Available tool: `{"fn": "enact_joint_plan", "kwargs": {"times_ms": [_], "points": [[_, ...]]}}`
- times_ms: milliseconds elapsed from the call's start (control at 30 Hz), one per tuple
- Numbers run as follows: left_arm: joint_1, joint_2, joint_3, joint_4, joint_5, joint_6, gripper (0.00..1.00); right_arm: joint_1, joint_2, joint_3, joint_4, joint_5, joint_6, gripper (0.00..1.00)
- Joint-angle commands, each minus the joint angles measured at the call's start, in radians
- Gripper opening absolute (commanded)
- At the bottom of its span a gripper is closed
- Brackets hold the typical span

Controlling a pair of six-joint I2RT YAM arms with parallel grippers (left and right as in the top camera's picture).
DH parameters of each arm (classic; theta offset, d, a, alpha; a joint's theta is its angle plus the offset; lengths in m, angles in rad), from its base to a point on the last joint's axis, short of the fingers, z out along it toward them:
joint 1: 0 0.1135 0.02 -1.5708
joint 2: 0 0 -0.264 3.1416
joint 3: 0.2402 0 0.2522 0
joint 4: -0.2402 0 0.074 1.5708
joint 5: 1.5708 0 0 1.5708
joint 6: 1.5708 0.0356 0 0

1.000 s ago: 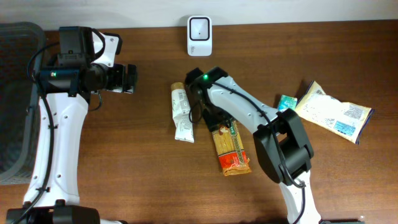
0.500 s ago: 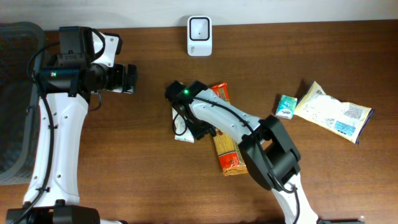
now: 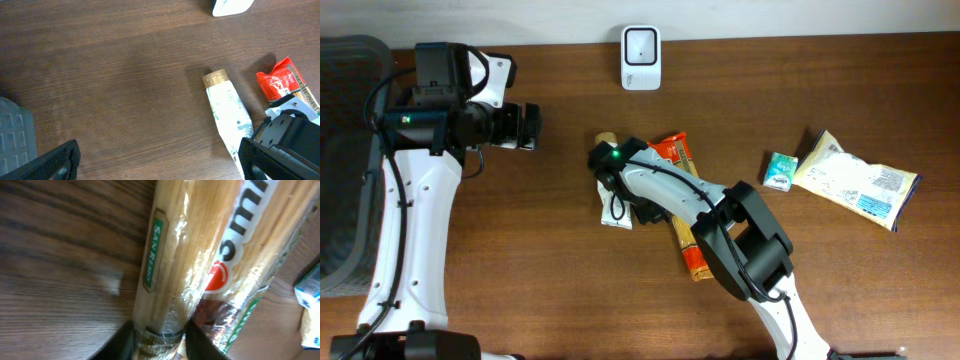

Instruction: Scan the item barcode

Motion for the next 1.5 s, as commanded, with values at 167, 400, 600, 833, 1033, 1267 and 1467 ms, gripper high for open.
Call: {"fn": "enact_joint_plan", "kwargs": {"times_ms": [167, 400, 600, 833, 1033, 1267, 1467], "points": [[0.005, -0.008, 0.012, 0.002, 0.003, 0.013, 0.99, -0.005, 0.046, -0.021, 0.008, -0.021, 0.018, 0.04], [0.005, -0.008, 0.012, 0.002, 0.003, 0.013, 0.99, -0.007, 0.044, 0.183, -0.170, -0.064, 0.019, 0.04], [0.005, -0.008, 0.012, 0.002, 0.003, 0.013, 0.99, -0.084, 0.024, 0.485, -0.317, -0.431, -0.119, 0.04], [0.005, -0.008, 0.012, 0.002, 0.003, 0.013, 0.99, -0.255, 0.024, 0.457, -0.275, -0.743, -0.241, 0.04], [0.005, -0.008, 0.012, 0.002, 0.003, 0.013, 0.99, -0.191, 0.024, 0.421, -0.240, -0.740, -0.324, 0.33], [0.005, -0.008, 0.012, 0.002, 0.003, 0.013, 0.99, -0.011, 0.043, 0.420, -0.174, -0.430, -0.085, 0.52], [0.005, -0.008, 0.012, 0.002, 0.003, 0.013, 0.99, 0.074, 0.043, 0.301, -0.094, -0.262, -0.006, 0.51]]}}
